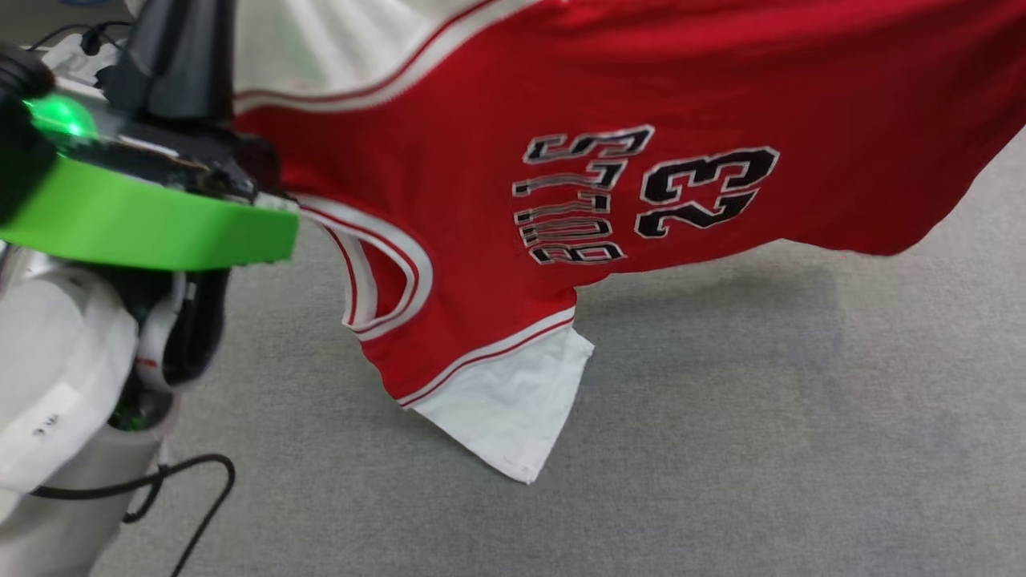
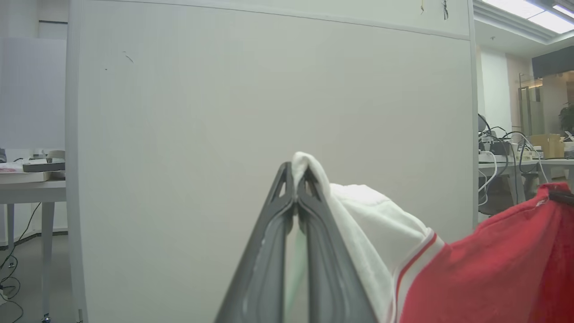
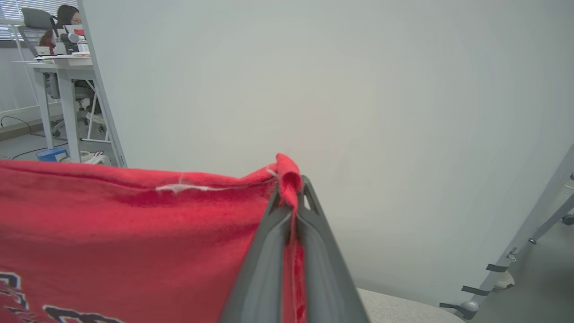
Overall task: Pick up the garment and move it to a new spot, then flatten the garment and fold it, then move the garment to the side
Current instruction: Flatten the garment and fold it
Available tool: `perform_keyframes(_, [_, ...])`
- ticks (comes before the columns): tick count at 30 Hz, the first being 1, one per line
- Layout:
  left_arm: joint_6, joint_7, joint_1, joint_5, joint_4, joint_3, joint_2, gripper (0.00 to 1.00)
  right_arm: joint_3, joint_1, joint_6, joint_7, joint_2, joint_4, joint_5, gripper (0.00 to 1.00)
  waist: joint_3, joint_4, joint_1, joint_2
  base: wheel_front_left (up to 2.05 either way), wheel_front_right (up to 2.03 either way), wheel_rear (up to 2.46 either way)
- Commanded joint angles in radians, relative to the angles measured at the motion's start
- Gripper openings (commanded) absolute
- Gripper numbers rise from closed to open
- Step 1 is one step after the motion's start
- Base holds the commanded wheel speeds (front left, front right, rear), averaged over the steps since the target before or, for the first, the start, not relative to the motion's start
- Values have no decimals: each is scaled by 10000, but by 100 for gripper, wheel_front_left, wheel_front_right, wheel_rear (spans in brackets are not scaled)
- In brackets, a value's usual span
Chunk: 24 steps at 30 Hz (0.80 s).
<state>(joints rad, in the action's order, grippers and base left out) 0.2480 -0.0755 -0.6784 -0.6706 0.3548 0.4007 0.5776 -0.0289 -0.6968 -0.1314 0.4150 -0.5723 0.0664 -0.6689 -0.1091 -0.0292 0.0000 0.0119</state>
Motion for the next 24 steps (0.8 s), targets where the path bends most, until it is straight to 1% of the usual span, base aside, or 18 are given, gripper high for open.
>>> perform_keyframes(1, [73, -40, -336, 87, 36, -146, 119, 0, 151, 76, 7, 43, 86, 212, 95, 0, -186, -178, 0, -119, 0, 0, 0])
perform_keyframes(4, [59, 76, -934, 272, 30, -346, 344, 0, 505, -60, 7, 113, 189, 640, 234, 0, -580, -278, 0, -119, 0, 0, 0])
perform_keyframes(6, [-77, 191, -1460, 361, -34, -409, 480, 0, 688, -218, 7, 171, 207, 828, 303, 0, -897, -320, 0, -119, 0, 0, 0])
perform_keyframes(10, [-482, 590, -2739, 572, -308, -442, 820, 0, 967, -739, 7, 199, 232, 1033, 416, 0, -1656, -407, 0, -119, 0, 0, 0])
perform_keyframes(14, [-1054, 1112, -4259, 779, -882, -389, 1180, 0, 1101, -1458, 7, 208, 135, 895, 546, 0, -2572, -474, 0, -119, 0, 0, 0])
perform_keyframes(18, [-1806, 1539, -5822, 1082, -1779, -124, 1427, 0, 959, -2453, 7, -32, 7, 315, 690, 0, -3462, -547, 0, -119, 0, 0, 0])
perform_keyframes(21, [-2369, 1809, -7028, 1329, -2675, 149, 1435, 0, 685, -3425, 7, -337, -56, -362, 819, 0, -4117, -577, 0, -119, 0, 0, 0])
perform_keyframes(24, [-2811, 1896, -8212, 1529, -3669, 317, 1296, 0, 450, -4485, 7, -700, 52, -1199, 969, 0, -4674, -592, 0, -119, 0, 0, 0])
